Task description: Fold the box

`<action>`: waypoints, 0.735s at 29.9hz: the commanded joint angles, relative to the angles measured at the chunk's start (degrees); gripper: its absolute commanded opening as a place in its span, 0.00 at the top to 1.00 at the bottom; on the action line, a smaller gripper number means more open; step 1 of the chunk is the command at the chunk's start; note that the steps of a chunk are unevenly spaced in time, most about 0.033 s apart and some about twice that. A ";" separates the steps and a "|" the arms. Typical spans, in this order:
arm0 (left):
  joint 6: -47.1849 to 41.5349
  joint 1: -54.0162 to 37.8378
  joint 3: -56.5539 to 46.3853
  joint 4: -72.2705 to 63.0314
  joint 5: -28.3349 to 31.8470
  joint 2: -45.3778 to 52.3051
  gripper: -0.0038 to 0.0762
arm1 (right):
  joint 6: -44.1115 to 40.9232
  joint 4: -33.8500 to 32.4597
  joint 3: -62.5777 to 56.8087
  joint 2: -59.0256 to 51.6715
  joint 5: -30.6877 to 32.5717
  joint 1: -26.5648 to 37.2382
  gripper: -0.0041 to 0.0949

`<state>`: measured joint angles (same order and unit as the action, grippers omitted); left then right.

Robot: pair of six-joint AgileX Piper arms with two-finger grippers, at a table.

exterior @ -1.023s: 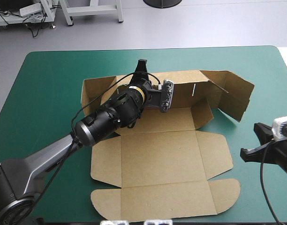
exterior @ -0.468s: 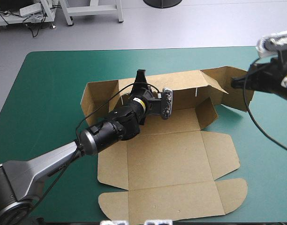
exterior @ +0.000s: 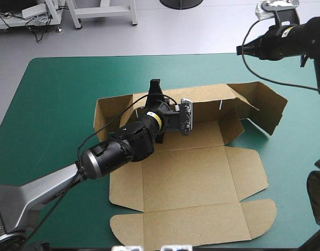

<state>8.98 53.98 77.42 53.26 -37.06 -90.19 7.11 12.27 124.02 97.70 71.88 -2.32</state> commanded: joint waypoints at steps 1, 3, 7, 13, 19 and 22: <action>-0.75 0.43 1.34 1.44 1.01 2.81 0.97 | 2.14 9.65 2.27 1.31 0.33 7.63 0.97; -0.75 0.43 1.34 1.44 1.15 2.81 0.97 | 3.24 13.65 2.27 3.35 0.33 11.55 0.97; -0.75 0.43 1.34 1.44 2.03 2.81 0.97 | 7.67 20.30 2.27 7.05 0.33 15.50 0.97; -0.75 0.43 1.34 2.10 3.74 2.81 0.97 | 8.86 23.27 2.27 12.72 0.33 15.79 0.97; -0.75 0.43 1.34 2.25 4.05 2.81 0.97 | 10.34 23.29 -2.90 13.74 0.33 15.29 0.97; -0.75 0.43 1.34 2.25 4.05 2.81 0.97 | 13.27 23.94 -9.46 13.06 0.33 15.29 0.97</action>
<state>8.98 53.98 77.42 53.47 -35.52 -90.08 17.27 33.75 117.88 114.68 71.44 13.01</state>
